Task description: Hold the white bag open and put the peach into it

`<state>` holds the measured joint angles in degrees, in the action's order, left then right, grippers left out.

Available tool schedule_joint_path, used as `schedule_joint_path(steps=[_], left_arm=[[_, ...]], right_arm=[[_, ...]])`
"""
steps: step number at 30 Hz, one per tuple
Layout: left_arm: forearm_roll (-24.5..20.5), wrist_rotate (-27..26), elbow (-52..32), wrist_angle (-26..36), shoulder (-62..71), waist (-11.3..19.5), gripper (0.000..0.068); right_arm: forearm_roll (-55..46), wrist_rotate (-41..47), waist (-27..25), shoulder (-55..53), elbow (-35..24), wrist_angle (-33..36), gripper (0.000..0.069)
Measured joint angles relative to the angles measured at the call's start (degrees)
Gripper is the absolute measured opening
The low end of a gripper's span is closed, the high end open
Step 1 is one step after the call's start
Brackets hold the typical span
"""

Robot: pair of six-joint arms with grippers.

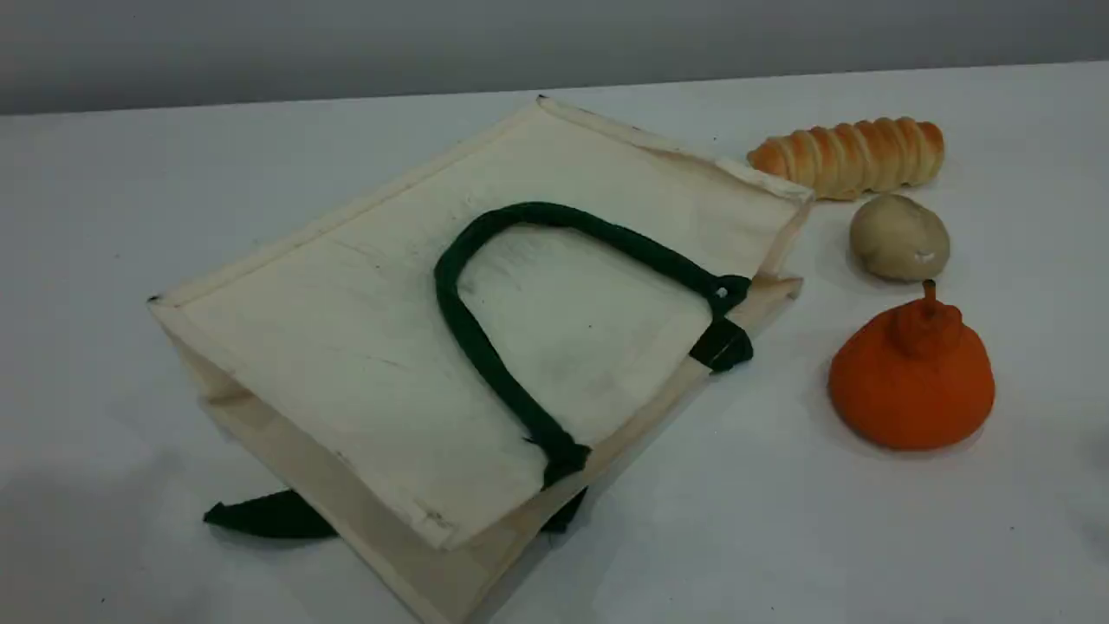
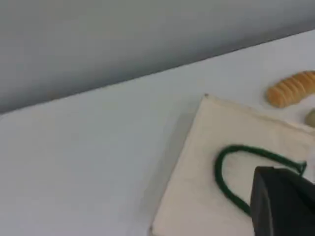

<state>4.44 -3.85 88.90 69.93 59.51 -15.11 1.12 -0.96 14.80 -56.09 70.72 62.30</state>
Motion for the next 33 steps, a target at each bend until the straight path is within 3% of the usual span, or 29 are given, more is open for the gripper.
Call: schedule_joint_path(steps=[6,11,19,26,33], left_arm=[[0.05,0.00,-13.53,0.04,-14.52,0.00,0.0008],[0.05,-0.05,-23.66,0.06,-26.73,0.00,0.0008],[0.03,-0.05,-37.85,0.06,-40.84,0.00,0.0008],[0.09,-0.15,-49.75,-0.11,-46.52,0.00,0.0008],[0.37,-0.26,-58.52,-5.76,-46.96,0.00,0.0008]], right_arm=[[3.64,0.54,0.00,15.42,0.00,7.67,0.0011],[7.47,-0.07,0.00,27.77,-3.21,7.87,0.0011],[12.00,-6.08,0.00,44.81,-19.60,7.35,0.0012],[11.92,-10.33,0.00,54.23,-34.87,1.11,0.0015],[9.09,-10.35,0.00,55.60,-41.65,-0.48,0.0016]])
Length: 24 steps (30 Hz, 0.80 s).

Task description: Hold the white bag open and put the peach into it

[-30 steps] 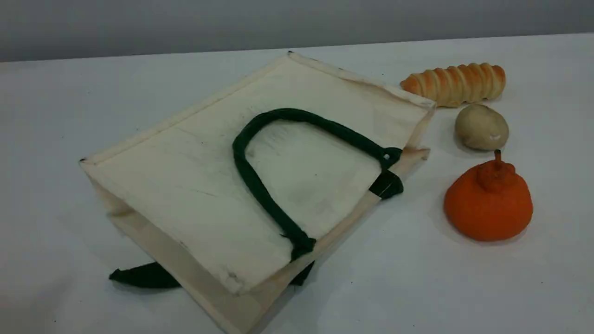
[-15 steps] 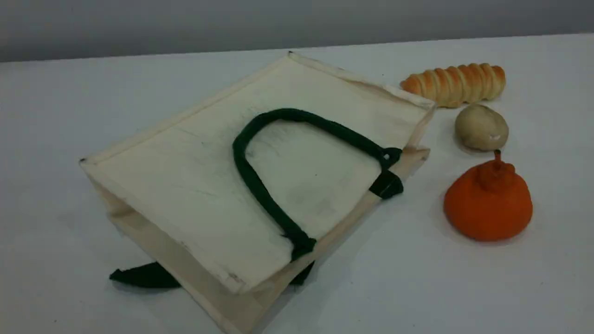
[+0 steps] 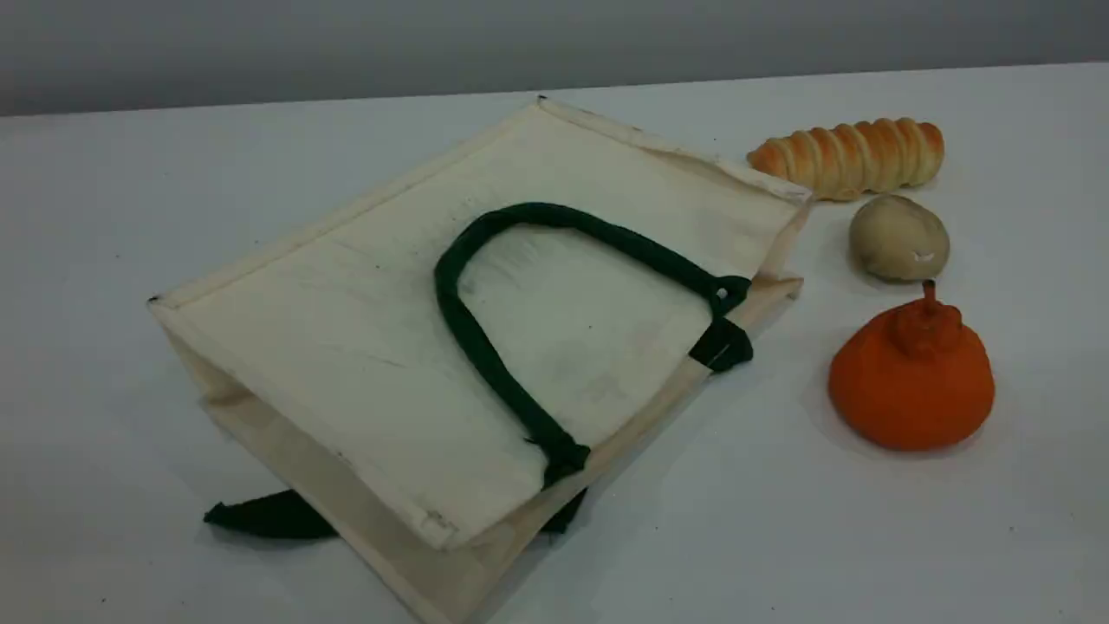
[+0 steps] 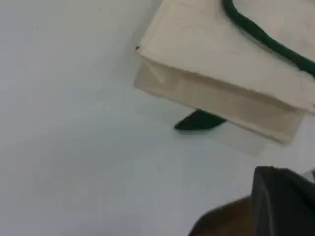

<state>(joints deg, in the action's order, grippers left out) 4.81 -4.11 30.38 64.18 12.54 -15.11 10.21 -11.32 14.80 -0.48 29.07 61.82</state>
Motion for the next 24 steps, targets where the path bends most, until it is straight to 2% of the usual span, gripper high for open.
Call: schedule_joint_path(steps=[5,21,24], left_arm=[[1.44,-0.35,-1.27,-2.28,0.00,0.00,0.0008],[1.25,-0.31,-1.46,-2.30,0.00,0.00,0.0019],[1.30,-0.31,-1.46,-2.24,0.00,1.38,0.0022]], right_arm=[[0.00,0.37,0.00,0.00,0.00,-0.34,0.0016],[0.00,0.31,0.00,-0.05,0.05,-0.19,0.0027],[0.05,0.36,-0.05,-0.05,0.05,-0.19,0.0032]])
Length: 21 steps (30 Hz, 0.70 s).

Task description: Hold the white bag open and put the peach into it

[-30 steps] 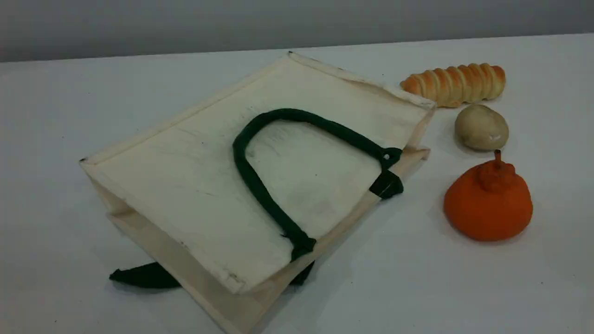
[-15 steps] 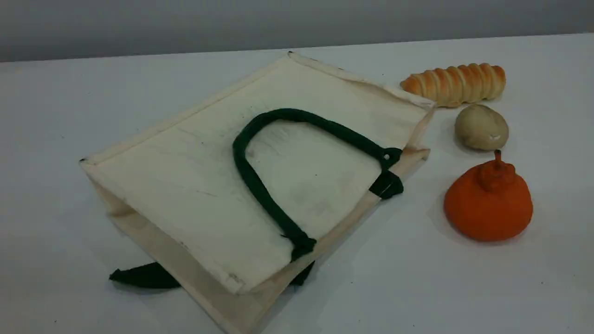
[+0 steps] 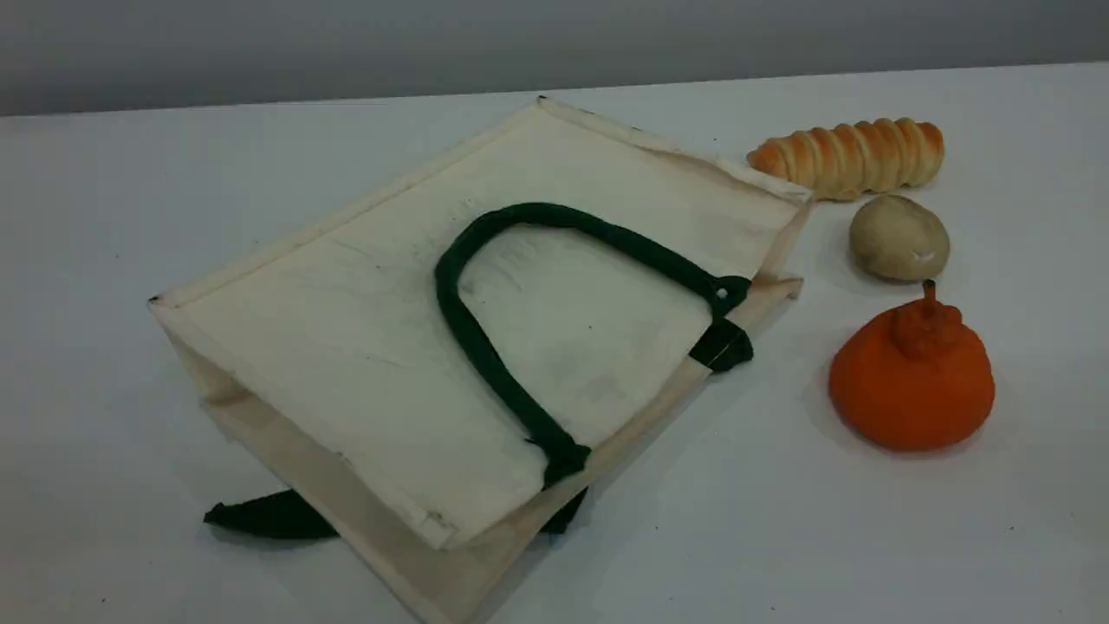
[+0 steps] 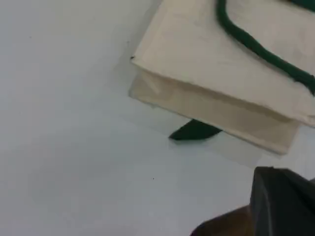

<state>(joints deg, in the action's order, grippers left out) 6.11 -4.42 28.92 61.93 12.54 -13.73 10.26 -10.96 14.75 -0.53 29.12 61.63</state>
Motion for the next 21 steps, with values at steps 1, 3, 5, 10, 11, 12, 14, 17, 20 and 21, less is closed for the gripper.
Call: schedule_joint_path(steps=[1,3,5,10,11,12,14,17,20,21], left_arm=[[-0.07,0.00,0.00,0.00,0.00,1.04,0.0024],[-0.07,0.00,0.00,0.00,0.00,3.54,0.0026],[-0.08,0.00,0.00,0.00,0.00,6.75,0.0027],[-0.08,0.00,0.00,0.00,-1.87,14.45,0.0028],[-0.08,0.00,0.00,0.06,-2.81,15.68,0.0028],[-0.08,0.00,0.00,0.06,-3.71,16.42,0.0028],[0.04,0.00,0.00,0.06,-5.85,17.11,0.0028],[0.03,0.13,0.00,0.06,-8.10,17.11,0.0028],[0.03,0.20,0.00,0.10,-9.47,17.06,0.0029],[0.03,0.29,0.00,0.10,-9.81,17.06,0.0029]], right_arm=[[0.00,0.00,0.00,0.00,0.00,0.00,0.0032],[0.14,-0.04,-0.95,0.00,0.00,0.00,0.0033],[0.14,-0.04,-3.00,0.00,0.00,0.00,0.0035],[0.14,-0.04,-9.91,0.53,0.00,0.00,0.0036],[0.14,-0.04,-10.95,0.53,0.00,-0.05,0.0036],[0.14,-0.04,-11.94,0.53,0.00,0.01,0.0037],[0.14,-0.04,-12.64,0.53,0.00,0.01,0.0040],[0.14,-0.04,-12.64,0.53,0.00,0.01,0.0043],[0.14,-0.12,-12.59,0.53,0.00,0.01,0.0043],[0.14,-0.12,-12.59,0.53,0.00,0.01,0.0043]])
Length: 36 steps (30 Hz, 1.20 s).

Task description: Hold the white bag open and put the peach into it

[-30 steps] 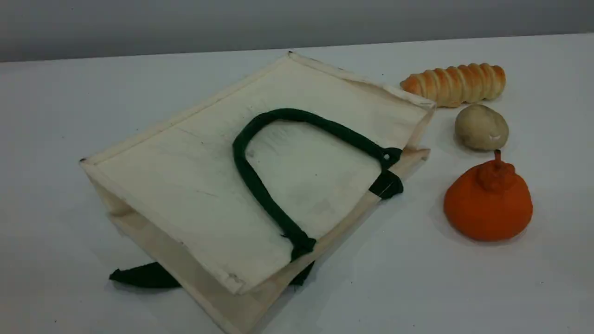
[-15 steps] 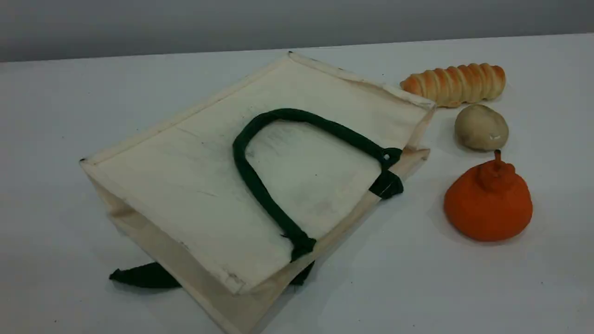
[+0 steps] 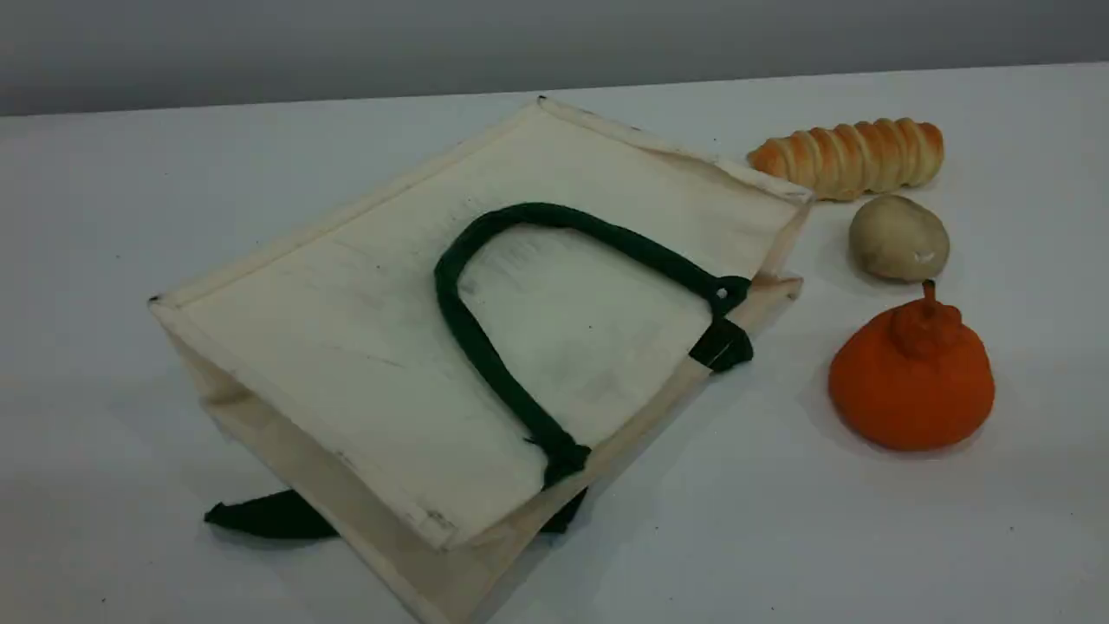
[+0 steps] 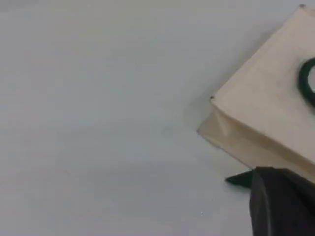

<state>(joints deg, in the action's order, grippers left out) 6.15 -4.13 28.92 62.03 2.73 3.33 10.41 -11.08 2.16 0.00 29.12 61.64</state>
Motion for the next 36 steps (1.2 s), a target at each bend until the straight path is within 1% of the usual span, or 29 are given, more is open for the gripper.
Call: schedule_joint_path(steps=[6,36], left_arm=[[0.00,-0.02,0.00,0.00,-2.80,0.00,0.0030],[-0.06,-0.07,0.00,-0.13,-2.73,0.00,0.0030]], right_arm=[[0.00,0.00,0.00,0.00,0.00,0.00,0.0043],[0.03,0.10,0.01,0.00,0.00,-0.05,0.0078]])
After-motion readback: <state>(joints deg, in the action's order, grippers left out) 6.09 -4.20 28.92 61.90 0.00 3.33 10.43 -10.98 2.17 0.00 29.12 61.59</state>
